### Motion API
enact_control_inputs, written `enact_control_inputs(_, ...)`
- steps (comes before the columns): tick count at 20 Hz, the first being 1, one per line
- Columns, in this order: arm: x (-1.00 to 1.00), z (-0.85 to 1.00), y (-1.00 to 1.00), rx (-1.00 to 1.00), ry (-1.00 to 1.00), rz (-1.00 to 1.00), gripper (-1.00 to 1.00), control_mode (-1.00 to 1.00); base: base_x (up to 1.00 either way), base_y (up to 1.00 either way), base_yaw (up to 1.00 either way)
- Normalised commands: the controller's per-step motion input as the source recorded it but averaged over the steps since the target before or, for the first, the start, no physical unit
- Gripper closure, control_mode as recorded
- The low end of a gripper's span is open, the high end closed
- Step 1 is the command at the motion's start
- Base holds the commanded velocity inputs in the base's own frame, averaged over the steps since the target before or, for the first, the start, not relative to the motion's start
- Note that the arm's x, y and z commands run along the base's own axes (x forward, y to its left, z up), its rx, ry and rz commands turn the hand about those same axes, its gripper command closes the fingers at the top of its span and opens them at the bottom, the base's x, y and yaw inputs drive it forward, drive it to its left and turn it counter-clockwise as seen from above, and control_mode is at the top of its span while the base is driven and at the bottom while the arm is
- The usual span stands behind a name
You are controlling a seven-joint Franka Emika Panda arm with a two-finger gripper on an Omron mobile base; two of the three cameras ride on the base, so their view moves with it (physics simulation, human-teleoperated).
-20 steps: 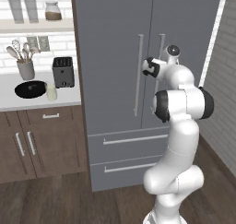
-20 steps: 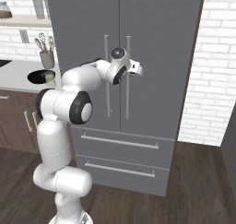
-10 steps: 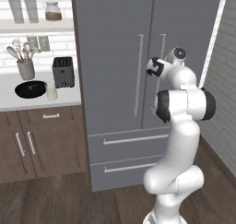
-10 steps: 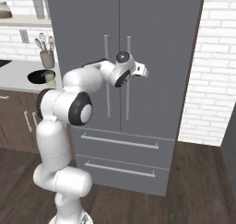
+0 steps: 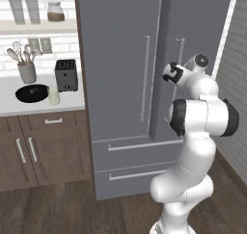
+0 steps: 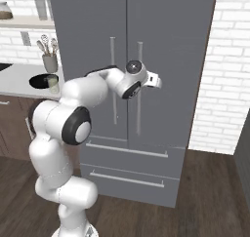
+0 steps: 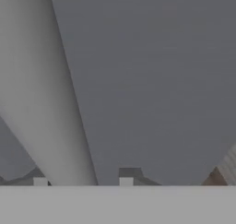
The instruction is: Grab a lemon wedge from the fridge and one ice cube from the ice bowl, and put them in the glass of lemonade.
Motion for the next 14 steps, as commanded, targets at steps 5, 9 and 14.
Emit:
enact_control_inputs(5, -0.83, 0.15, -1.00, 0.04, -0.02, -0.04, 1.00, -1.00, 0.00, 0.00, 0.00)
enact_control_inputs(9, -0.86, 0.01, -1.00, 0.05, -0.07, -0.06, 1.00, -1.00, 0.00, 0.00, 0.00)
enact_control_inputs(14, -0.79, 0.07, -1.00, 0.06, -0.04, -0.08, 1.00, -1.00, 0.00, 0.00, 0.00)
